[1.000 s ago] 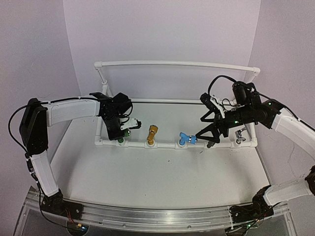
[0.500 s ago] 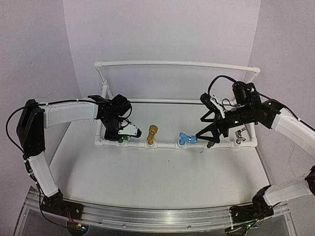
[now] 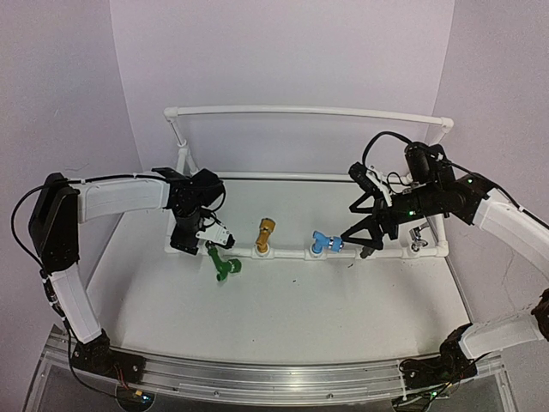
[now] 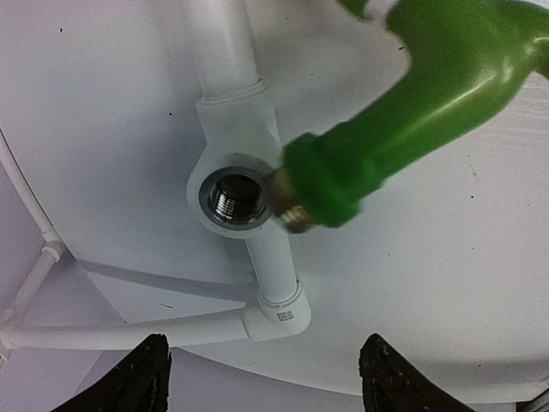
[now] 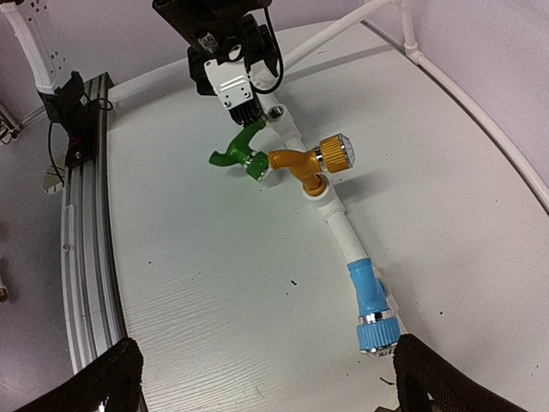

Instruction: Install the water faucets

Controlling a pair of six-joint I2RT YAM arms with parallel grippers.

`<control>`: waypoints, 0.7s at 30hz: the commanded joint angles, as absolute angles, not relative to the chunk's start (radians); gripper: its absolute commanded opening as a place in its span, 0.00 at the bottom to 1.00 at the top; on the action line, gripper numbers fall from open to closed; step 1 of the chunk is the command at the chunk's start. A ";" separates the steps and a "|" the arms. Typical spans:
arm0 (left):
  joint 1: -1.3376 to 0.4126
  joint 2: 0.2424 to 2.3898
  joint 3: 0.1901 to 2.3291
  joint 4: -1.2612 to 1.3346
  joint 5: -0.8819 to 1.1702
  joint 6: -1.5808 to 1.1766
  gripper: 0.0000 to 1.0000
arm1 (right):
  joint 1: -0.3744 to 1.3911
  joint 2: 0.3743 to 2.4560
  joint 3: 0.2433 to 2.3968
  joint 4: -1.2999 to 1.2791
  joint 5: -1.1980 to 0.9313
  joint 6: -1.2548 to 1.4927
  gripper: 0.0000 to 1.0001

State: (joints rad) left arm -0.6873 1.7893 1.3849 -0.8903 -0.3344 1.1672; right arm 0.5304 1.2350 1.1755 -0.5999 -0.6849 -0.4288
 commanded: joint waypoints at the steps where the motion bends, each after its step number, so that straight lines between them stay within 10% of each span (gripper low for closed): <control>1: -0.695 1.775 1.419 -0.919 -0.347 1.154 0.84 | 0.525 1.236 1.203 -0.600 -0.689 -0.421 0.98; 21: -0.800 1.509 1.460 -0.830 -0.046 0.108 1.00 | 0.551 1.376 1.415 -0.638 -0.607 -0.489 0.98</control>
